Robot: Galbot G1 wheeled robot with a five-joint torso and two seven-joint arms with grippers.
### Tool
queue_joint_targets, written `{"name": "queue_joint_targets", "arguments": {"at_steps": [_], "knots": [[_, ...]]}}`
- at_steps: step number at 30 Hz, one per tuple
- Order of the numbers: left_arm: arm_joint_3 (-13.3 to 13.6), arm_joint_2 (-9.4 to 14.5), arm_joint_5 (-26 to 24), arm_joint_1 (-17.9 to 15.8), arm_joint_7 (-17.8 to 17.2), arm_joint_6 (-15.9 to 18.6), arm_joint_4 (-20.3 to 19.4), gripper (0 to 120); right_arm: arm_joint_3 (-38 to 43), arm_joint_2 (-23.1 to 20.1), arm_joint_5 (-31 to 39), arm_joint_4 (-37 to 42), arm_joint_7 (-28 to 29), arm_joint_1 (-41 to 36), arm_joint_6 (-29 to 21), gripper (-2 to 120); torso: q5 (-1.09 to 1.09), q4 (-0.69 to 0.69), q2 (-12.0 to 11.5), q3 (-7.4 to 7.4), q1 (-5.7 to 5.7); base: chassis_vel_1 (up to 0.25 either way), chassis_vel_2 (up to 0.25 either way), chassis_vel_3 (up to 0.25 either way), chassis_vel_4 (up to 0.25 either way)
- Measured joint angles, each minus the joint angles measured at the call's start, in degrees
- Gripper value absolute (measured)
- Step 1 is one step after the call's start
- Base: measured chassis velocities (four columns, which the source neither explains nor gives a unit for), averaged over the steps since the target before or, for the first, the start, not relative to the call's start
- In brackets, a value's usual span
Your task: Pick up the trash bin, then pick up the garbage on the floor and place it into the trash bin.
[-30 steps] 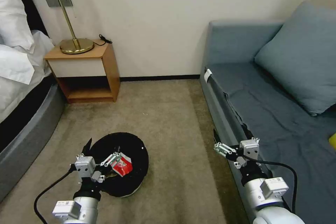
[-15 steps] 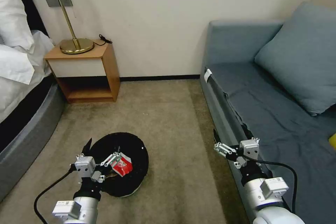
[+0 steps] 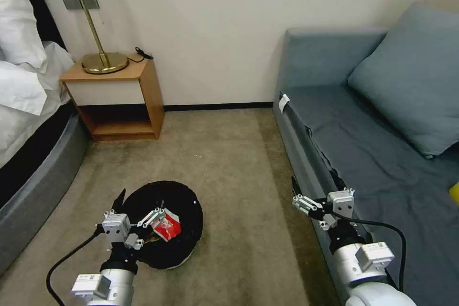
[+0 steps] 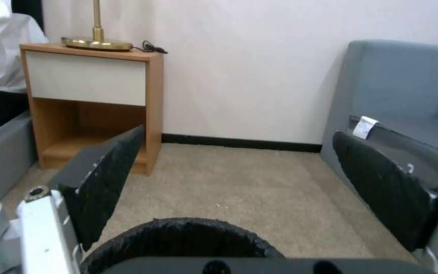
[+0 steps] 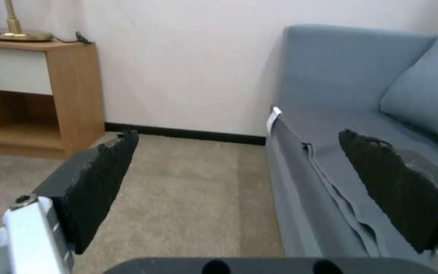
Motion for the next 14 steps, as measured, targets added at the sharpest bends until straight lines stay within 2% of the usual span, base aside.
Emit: {"name": "queue_joint_targets", "arguments": {"at_steps": [14], "knots": [[0.0, 0.0, 0.0, 0.0, 0.0, 0.0, 0.0, 100, 0.0, 0.0, 0.0, 0.0, 0.0, 0.0, 0.0, 100, 0.00, 0.00, 0.0, 0.00, 0.00, 0.000, 0.000, 0.000, 0.000]]}}
